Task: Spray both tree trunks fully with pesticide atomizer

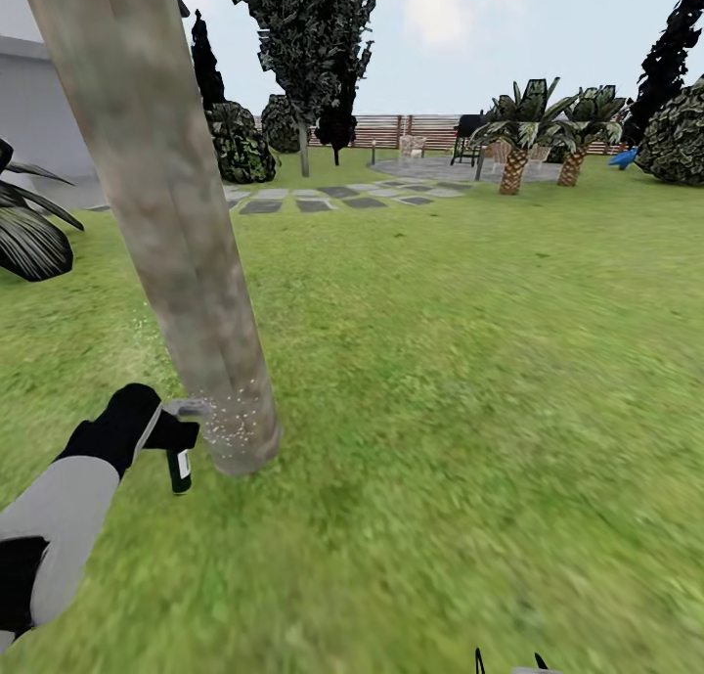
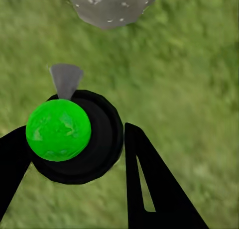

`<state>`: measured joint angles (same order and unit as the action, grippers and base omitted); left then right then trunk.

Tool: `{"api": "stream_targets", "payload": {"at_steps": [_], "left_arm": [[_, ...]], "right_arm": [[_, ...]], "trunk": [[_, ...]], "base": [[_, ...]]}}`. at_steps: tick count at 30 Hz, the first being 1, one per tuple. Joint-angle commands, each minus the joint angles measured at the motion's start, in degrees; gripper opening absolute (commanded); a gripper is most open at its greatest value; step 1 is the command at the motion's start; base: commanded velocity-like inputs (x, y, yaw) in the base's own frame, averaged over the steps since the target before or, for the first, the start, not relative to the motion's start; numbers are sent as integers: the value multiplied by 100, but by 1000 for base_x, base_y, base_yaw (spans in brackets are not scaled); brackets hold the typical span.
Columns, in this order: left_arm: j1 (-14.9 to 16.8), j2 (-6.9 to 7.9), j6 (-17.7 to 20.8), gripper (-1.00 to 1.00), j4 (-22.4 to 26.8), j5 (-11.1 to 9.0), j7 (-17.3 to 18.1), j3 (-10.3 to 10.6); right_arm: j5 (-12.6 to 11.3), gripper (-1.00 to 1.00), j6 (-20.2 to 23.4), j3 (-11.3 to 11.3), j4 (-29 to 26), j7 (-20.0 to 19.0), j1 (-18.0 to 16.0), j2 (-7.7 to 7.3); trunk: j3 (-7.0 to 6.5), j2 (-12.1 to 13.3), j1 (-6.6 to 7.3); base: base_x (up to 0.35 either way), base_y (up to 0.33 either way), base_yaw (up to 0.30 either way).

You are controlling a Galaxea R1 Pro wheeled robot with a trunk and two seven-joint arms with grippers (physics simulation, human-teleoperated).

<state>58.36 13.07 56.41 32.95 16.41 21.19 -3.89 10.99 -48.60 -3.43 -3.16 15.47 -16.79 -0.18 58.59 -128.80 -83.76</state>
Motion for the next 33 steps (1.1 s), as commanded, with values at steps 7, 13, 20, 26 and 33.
{"api": "stream_targets", "payload": {"at_steps": [7, 13, 20, 26, 33], "left_arm": [[334, 387, 53, -100, -22, 0, 7, 2], [371, 129, 83, -100, -4, -23, 9, 93], [467, -145, 97, -100, 231, -16, 8, 106], [561, -3, 137, -100, 239, -5, 8, 100], [565, -262, 142, -100, 272, -42, 17, 106]], "right_arm": [[0, 100, 0, 0, 0, 0, 0, 0], [0, 100, 0, 0, 0, 0, 0, 0], [0, 100, 0, 0, 0, 0, 0, 0], [0, 100, 0, 0, 0, 0, 0, 0], [0, 100, 0, 0, 0, 0, 0, 0]], "trunk": [[0, 0, 0], [0, 0, 0], [0, 0, 0], [0, 0, 0], [0, 0, 0]], "base": [[1, 0, 0], [-1, 0, 0], [-116, 0, 0], [-2, 0, 0], [0, 0, 0]]}}
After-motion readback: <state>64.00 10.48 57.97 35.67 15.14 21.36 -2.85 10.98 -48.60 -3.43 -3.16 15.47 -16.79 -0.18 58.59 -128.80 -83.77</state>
